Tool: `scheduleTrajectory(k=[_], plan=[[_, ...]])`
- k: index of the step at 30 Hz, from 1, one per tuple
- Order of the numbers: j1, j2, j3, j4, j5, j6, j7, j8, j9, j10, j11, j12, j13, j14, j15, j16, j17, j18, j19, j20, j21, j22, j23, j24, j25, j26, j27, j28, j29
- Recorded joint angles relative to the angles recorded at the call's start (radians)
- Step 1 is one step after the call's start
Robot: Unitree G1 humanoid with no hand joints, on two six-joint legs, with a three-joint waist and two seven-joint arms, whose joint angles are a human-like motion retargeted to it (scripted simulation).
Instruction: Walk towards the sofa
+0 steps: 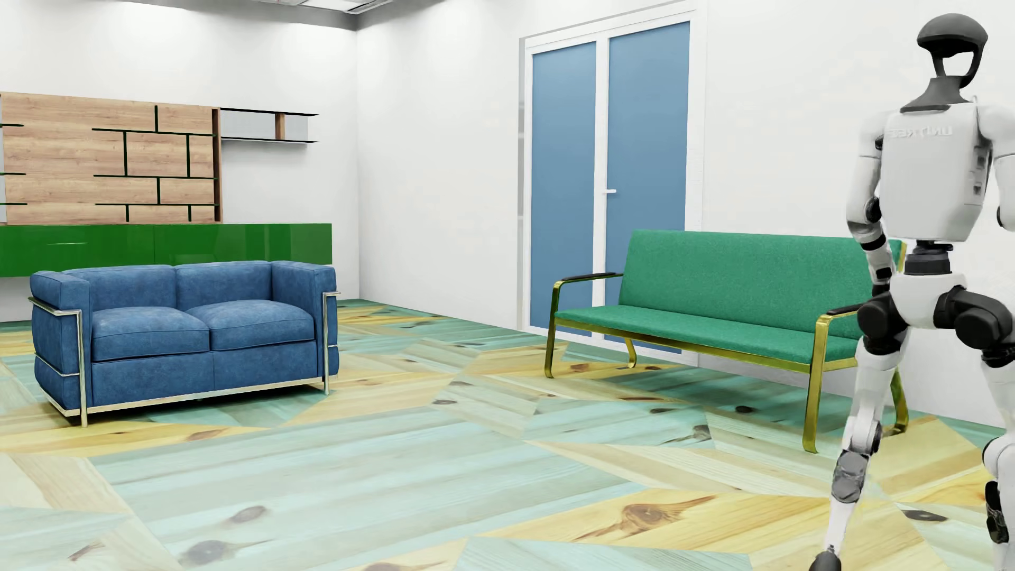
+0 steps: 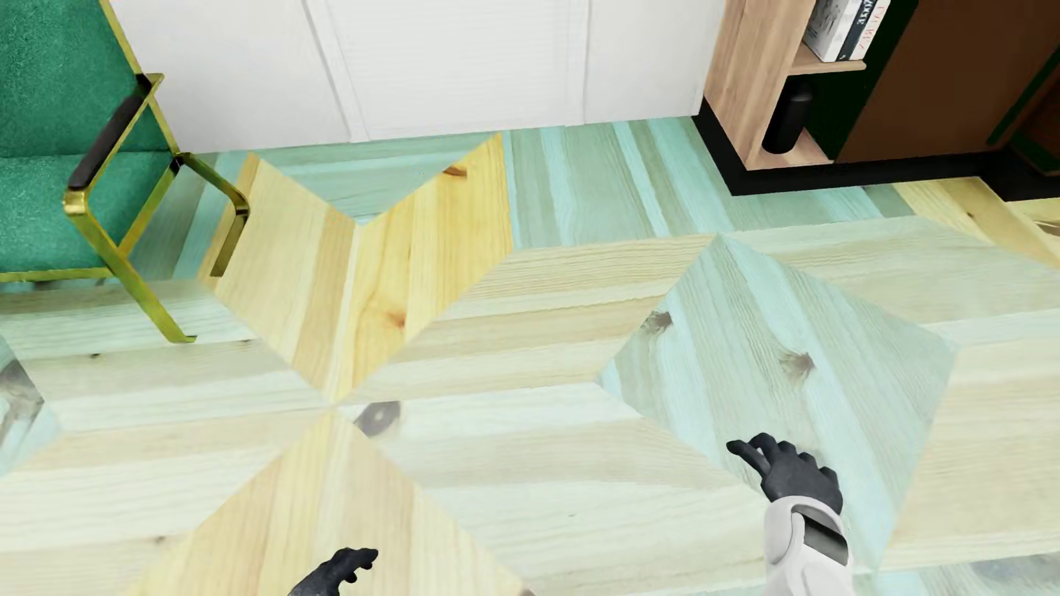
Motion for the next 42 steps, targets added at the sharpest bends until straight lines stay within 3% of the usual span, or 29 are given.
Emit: scheduleTrajectory(k=[1, 3, 4, 5, 6, 7, 9, 10, 11, 13, 14, 15, 17, 19, 20, 21, 22, 23, 24, 25, 26, 28, 30, 31, 32, 35, 37, 39, 42], plan=[[0.020, 0.009, -0.013, 0.066, -0.048, -0.006, 0.153, -0.081, -0.003, -0.044, -0.007, -0.002, 0.032, -0.024, 0.013, 0.004, -0.023, 0.015, 0.011, -0.013, 0.018, -0.025, 0.005, -0.002, -0.010, -0.012, 0.004, -0.003, 0.009], [0.113, 0.037, -0.040, 0.169, -0.133, -0.009, 0.588, -0.245, -0.008, -0.142, -0.021, -0.001, 0.082, -0.043, 0.047, 0.008, -0.047, 0.088, 0.034, -0.041, 0.061, -0.063, 0.042, -0.001, -0.043, -0.023, -0.003, -0.001, 0.040], [0.131, 0.058, -0.045, 0.175, -0.166, -0.008, 0.724, -0.323, -0.008, -0.172, -0.034, -0.003, 0.107, -0.047, 0.069, 0.013, -0.049, 0.082, 0.048, -0.061, 0.083, -0.077, 0.065, 0.008, -0.057, -0.028, -0.009, -0.004, 0.062], [0.113, 0.086, -0.041, 0.163, -0.193, -0.006, 0.753, -0.395, -0.006, -0.177, -0.050, -0.007, 0.130, -0.075, 0.096, 0.021, -0.050, 0.030, 0.062, -0.089, 0.104, -0.088, 0.086, 0.021, -0.073, -0.034, -0.019, -0.008, 0.086], [0.075, 0.120, -0.031, 0.140, -0.219, -0.003, 0.702, -0.460, -0.003, -0.171, -0.069, -0.018, 0.160, -0.111, 0.125, 0.029, -0.051, -0.029, 0.077, -0.125, 0.113, -0.092, 0.100, 0.035, -0.088, -0.046, -0.031, -0.015, 0.103], [0.035, 0.158, -0.020, 0.103, -0.251, 0.000, 0.626, -0.515, 0.001, -0.169, -0.081, -0.029, 0.188, -0.143, 0.144, 0.035, -0.043, -0.054, 0.090, -0.168, 0.113, -0.093, 0.113, 0.046, -0.106, -0.060, -0.028, -0.025, 0.108], [-0.025, 0.193, -0.013, 0.014, -0.329, -0.004, 0.503, -0.510, 0.009, -0.153, -0.041, -0.062, 0.246, -0.201, 0.035, 0.041, 0.016, -0.017, 0.087, -0.255, 0.071, -0.092, 0.115, 0.065, -0.121, -0.079, 0.026, -0.041, 0.079], [-0.036, 0.154, -0.025, -0.041, -0.346, -0.009, 0.441, -0.357, 0.015, -0.172, 0.029, -0.070, 0.275, -0.214, -0.062, 0.045, 0.065, -0.001, 0.021, -0.290, 0.033, -0.101, 0.118, 0.069, -0.105, -0.089, 0.049, -0.043, 0.056], [-0.035, 0.066, -0.048, -0.098, -0.307, -0.013, 0.371, -0.086, 0.020, -0.212, 0.140, -0.075, 0.303, -0.213, -0.114, 0.051, 0.121, 0.012, -0.052, -0.318, -0.008, -0.114, 0.123, 0.067, -0.078, -0.096, 0.066, -0.045, 0.042], [-0.018, -0.100, -0.089, -0.190, -0.063, -0.019, 0.228, 0.409, 0.023, -0.305, 0.343, -0.093, 0.363, -0.194, -0.153, 0.072, 0.225, 0.029, 0.018, -0.375, -0.060, -0.149, 0.125, 0.054, -0.028, -0.111, 0.063, -0.050, 0.053], [-0.009, -0.151, -0.100, -0.225, 0.060, -0.022, 0.157, 0.530, 0.021, -0.340, 0.411, -0.111, 0.400, -0.188, -0.162, 0.088, 0.266, 0.034, 0.043, -0.413, -0.068, -0.171, 0.117, 0.046, -0.018, -0.121, 0.042, -0.056, 0.072], [0.000, -0.197, -0.107, -0.258, 0.144, -0.027, 0.084, 0.573, 0.019, -0.364, 0.458, -0.137, 0.439, -0.188, -0.163, 0.106, 0.300, 0.039, 0.059, -0.454, -0.069, -0.194, 0.104, 0.036, -0.014, -0.134, 0.009, -0.062, 0.098], [0.024, -0.289, -0.119, -0.319, 0.191, -0.041, -0.067, 0.490, 0.020, -0.392, 0.476, -0.205, 0.505, -0.202, -0.147, 0.144, 0.351, 0.051, 0.032, -0.537, -0.064, -0.237, 0.093, 0.025, -0.015, -0.148, -0.054, -0.066, 0.143], [0.071, -0.360, -0.128, -0.376, 0.171, -0.054, -0.205, 0.345, 0.025, -0.429, 0.365, -0.264, 0.527, -0.214, -0.108, 0.163, 0.353, 0.061, -0.001, -0.592, -0.032, -0.256, 0.129, 0.067, -0.037, -0.141, -0.089, -0.051, 0.196], [0.104, -0.387, -0.132, -0.397, 0.183, -0.057, -0.266, 0.319, 0.029, -0.454, 0.264, -0.271, 0.523, -0.216, -0.060, 0.157, 0.326, 0.065, 0.003, -0.596, 0.001, -0.260, 0.157, 0.095, -0.077, -0.130, -0.095, -0.043, 0.228], [0.140, -0.409, -0.135, -0.411, 0.221, -0.056, -0.322, 0.365, 0.033, -0.480, 0.145, -0.262, 0.514, -0.213, 0.004, 0.140, 0.289, 0.069, 0.023, -0.581, 0.037, -0.264, 0.182, 0.112, -0.130, -0.117, -0.100, -0.039, 0.264], [0.180, -0.418, -0.136, -0.418, 0.272, -0.051, -0.375, 0.477, 0.037, -0.501, 0.027, -0.239, 0.505, -0.208, 0.044, 0.118, 0.250, 0.073, 0.046, -0.554, 0.062, -0.268, 0.202, 0.110, -0.183, -0.105, -0.103, -0.037, 0.288], [0.220, -0.411, -0.136, -0.418, 0.312, -0.045, -0.421, 0.606, 0.040, -0.510, -0.062, -0.209, 0.498, -0.202, 0.044, 0.099, 0.214, 0.076, 0.034, -0.525, 0.068, -0.270, 0.221, 0.100, -0.222, -0.097, -0.098, -0.038, 0.302], [0.253, -0.402, -0.130, -0.415, 0.321, -0.040, -0.459, 0.661, 0.043, -0.498, -0.081, -0.178, 0.489, -0.197, 0.043, 0.090, 0.187, 0.079, 0.029, -0.502, 0.053, -0.269, 0.241, 0.101, -0.243, -0.089, -0.081, -0.041, 0.304], [0.281, -0.400, -0.122, -0.410, 0.303, -0.036, -0.488, 0.629, 0.046, -0.464, -0.023, -0.148, 0.472, -0.179, 0.081, 0.089, 0.166, 0.081, 0.008, -0.483, 0.024, -0.263, 0.268, 0.116, -0.250, -0.080, -0.055, -0.049, 0.298], [0.302, -0.397, -0.115, -0.404, 0.281, -0.030, -0.508, 0.587, 0.049, -0.399, 0.071, -0.115, 0.449, -0.142, 0.108, 0.093, 0.144, 0.091, -0.014, -0.463, -0.008, -0.248, 0.304, 0.136, -0.256, -0.066, -0.023, -0.060, 0.294], [0.264, -0.374, -0.105, -0.380, 0.259, -0.011, -0.511, 0.535, 0.057, -0.160, 0.240, -0.047, 0.383, 0.012, 0.014, 0.091, 0.097, 0.091, -0.038, -0.391, -0.045, -0.172, 0.370, 0.152, -0.293, -0.011, 0.006, -0.081, 0.300], [0.089, -0.287, -0.095, -0.315, 0.242, 0.011, -0.474, 0.474, 0.061, 0.218, 0.273, -0.021, 0.309, 0.211, -0.094, 0.068, 0.066, 0.014, -0.046, -0.284, -0.043, -0.027, 0.368, 0.121, -0.354, 0.078, -0.018, -0.084, 0.271], [-0.014, -0.229, -0.086, -0.272, 0.243, 0.021, -0.451, 0.445, 0.062, 0.367, 0.250, -0.017, 0.261, 0.224, -0.127, 0.065, 0.062, 0.021, -0.050, -0.235, -0.056, 0.043, 0.360, 0.106, -0.352, 0.119, -0.038, -0.078, 0.234], [-0.111, -0.166, -0.075, -0.243, 0.249, 0.028, -0.431, 0.423, 0.061, 0.470, 0.216, -0.008, 0.210, 0.156, -0.152, 0.071, 0.062, 0.044, -0.053, -0.204, -0.075, 0.095, 0.352, 0.098, -0.325, 0.141, -0.060, -0.080, 0.196], [-0.338, 0.015, -0.028, -0.171, 0.290, 0.031, -0.337, 0.401, 0.050, 0.509, 0.097, 0.062, 0.037, 0.144, -0.199, 0.113, 0.050, 0.063, -0.063, -0.155, -0.017, 0.138, 0.288, 0.092, -0.279, 0.105, -0.132, -0.105, 0.155], [-0.437, 0.108, 0.008, -0.174, 0.321, 0.027, -0.276, 0.411, 0.039, 0.327, 0.046, 0.114, -0.065, 0.144, -0.236, 0.129, 0.033, 0.061, -0.074, -0.099, 0.074, 0.116, 0.198, 0.059, -0.274, 0.068, -0.170, -0.110, 0.121], [-0.482, 0.188, 0.035, -0.228, 0.348, 0.021, -0.249, 0.427, 0.029, -0.020, -0.001, 0.166, -0.153, 0.163, -0.275, 0.117, 0.032, 0.040, -0.079, -0.035, 0.157, 0.076, 0.091, 0.035, -0.238, 0.053, -0.165, -0.084, 0.088], [-0.451, 0.300, 0.054, -0.318, 0.378, 0.010, -0.247, 0.457, 0.017, -0.585, -0.047, 0.233, -0.224, 0.166, -0.336, 0.064, 0.042, 0.006, -0.078, 0.041, 0.263, 0.024, -0.096, 0.029, -0.041, 0.034, -0.150, -0.067, 0.122]])
